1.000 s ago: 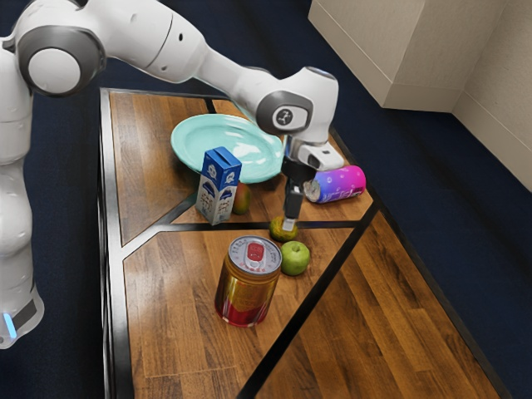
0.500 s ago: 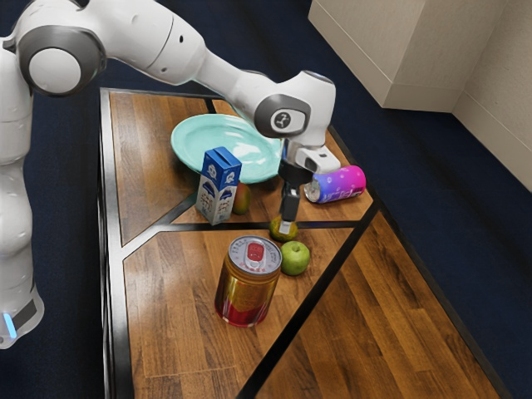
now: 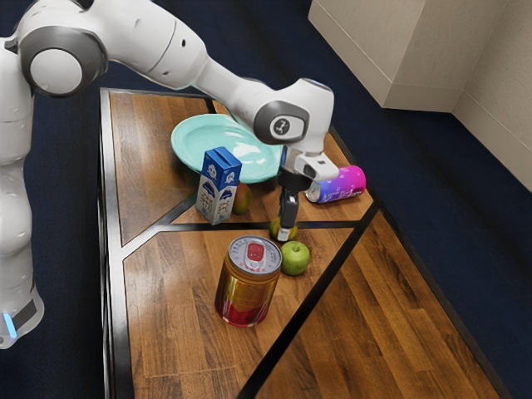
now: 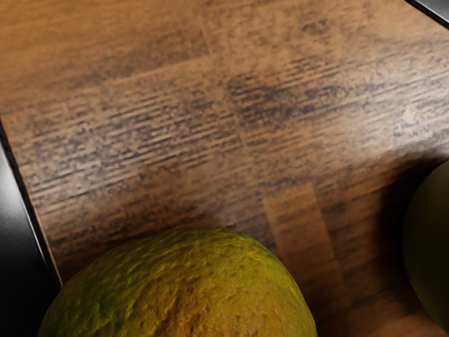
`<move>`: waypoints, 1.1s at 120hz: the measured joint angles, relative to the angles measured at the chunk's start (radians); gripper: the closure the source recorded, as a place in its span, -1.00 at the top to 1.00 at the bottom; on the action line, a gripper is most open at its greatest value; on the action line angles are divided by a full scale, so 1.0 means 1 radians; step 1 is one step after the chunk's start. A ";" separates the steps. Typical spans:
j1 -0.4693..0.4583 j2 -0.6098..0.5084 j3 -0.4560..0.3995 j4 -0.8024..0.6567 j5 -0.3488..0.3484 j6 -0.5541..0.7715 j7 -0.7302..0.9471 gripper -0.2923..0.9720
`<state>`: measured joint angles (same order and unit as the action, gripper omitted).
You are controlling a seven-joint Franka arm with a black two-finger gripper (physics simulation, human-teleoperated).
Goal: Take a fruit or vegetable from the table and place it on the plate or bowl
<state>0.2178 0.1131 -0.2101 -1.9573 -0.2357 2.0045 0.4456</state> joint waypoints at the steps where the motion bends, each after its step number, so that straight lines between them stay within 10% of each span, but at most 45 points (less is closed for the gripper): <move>1: 0.000 0.000 0.000 0.000 0.000 0.000 0.000 0.54; 96: 0.006 0.003 0.003 0.134 0.024 -0.018 -0.028 -0.03; 132: -0.034 -0.107 0.271 0.374 0.083 -0.247 0.007 -0.02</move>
<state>0.1833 0.0060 0.0608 -1.5830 -0.1527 1.7572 0.4521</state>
